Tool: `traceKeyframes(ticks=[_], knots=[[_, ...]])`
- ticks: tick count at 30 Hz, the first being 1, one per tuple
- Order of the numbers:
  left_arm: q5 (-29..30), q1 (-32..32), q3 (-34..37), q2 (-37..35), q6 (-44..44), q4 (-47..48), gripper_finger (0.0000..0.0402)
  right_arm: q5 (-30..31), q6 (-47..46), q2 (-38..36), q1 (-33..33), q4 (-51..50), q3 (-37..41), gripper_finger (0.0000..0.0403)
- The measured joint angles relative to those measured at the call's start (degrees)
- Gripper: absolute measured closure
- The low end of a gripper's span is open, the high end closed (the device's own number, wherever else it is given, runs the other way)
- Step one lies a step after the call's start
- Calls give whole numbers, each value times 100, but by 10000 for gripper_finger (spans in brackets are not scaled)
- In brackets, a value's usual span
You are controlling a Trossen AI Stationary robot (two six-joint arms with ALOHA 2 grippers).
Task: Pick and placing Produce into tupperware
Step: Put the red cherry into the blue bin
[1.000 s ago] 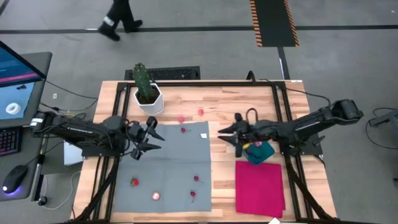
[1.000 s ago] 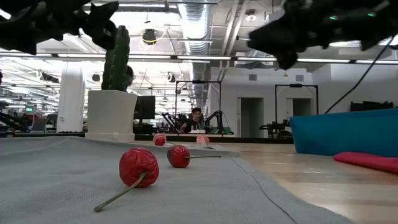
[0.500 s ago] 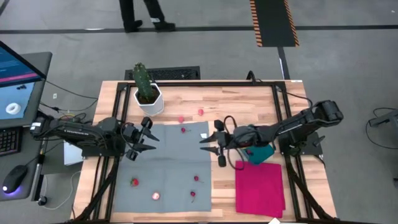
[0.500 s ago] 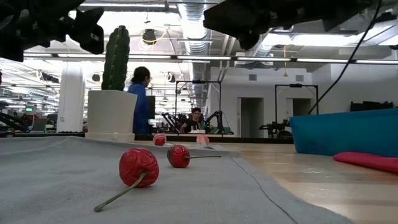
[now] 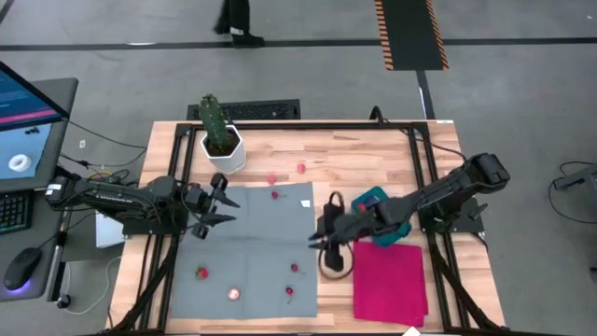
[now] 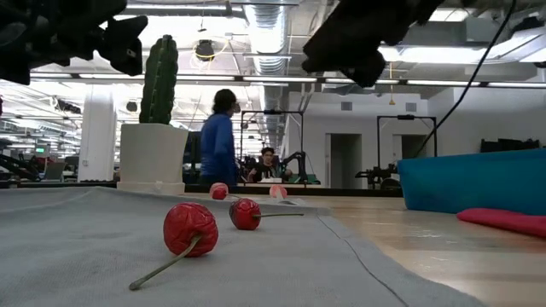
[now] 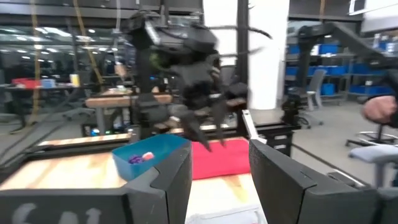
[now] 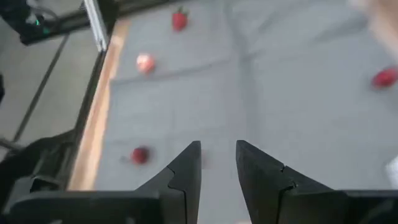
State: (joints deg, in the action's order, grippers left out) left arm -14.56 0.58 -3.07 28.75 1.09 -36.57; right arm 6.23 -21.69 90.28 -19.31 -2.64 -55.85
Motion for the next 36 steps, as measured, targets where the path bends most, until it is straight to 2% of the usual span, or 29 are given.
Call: traceKeyframes(ticks=[2, 5, 12, 23, 36], knots=[[184, 0, 0, -1, -59, -28, 254, 104, -523, 185, -211, -554, -196, 281], [441, 0, 0, -19, -59, -41, 254, 117, -1029, 549, -451, -830, -605, 281], [480, -2, 0, -28, 154, -34, 253, 112, -1856, 1607, -769, -1314, -1455, 283], [478, -1, 0, -28, 347, -17, 253, 66, -2201, 2810, -924, -1679, -2475, 295], [473, 0, -2, -26, 579, -12, 253, 102, -2337, 2907, -870, -1998, -2654, 296]])
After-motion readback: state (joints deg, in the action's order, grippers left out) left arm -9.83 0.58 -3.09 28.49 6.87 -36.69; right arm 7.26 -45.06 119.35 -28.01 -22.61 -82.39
